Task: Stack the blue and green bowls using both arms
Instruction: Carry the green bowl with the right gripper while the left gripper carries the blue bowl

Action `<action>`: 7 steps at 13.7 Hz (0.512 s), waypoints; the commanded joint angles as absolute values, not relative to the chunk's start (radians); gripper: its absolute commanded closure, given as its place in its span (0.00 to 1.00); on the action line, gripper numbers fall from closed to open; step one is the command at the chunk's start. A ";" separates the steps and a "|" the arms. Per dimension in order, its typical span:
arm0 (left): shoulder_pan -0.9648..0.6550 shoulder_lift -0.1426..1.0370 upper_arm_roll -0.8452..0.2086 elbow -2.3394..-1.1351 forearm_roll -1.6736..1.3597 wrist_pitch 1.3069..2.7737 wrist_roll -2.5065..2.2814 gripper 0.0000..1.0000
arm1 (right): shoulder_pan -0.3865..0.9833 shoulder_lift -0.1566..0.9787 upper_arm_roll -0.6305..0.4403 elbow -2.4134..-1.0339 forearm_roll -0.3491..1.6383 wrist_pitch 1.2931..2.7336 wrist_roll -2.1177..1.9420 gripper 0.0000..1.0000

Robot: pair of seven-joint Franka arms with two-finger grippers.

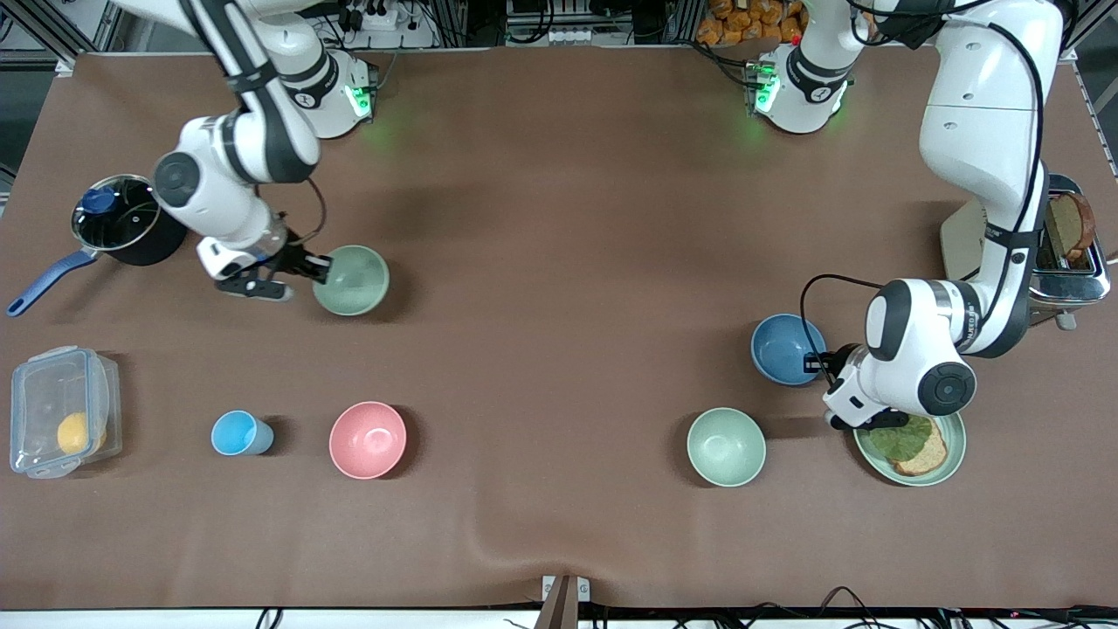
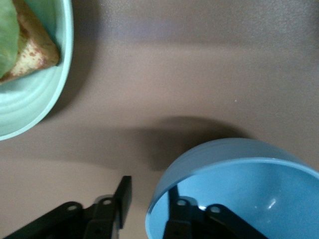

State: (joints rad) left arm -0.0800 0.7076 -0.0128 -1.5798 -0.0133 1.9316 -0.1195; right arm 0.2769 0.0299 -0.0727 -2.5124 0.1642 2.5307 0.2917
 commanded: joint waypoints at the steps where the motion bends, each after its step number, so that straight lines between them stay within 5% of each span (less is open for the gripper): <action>1: -0.084 0.706 -0.014 -1.586 -0.003 1.947 -0.143 0.97 | 0.421 0.032 -0.081 -2.462 0.183 2.526 0.519 1.00; 7: -0.087 0.672 -0.015 -1.574 0.008 1.944 -0.141 1.00 | 0.639 0.150 -0.081 -2.329 0.184 2.580 0.886 1.00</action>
State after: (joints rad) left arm -0.0844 0.6963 -0.0178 -1.5733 -0.0120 1.9276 -0.1194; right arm 0.5762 0.0771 -0.0721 -2.3928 0.1709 2.5526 0.7837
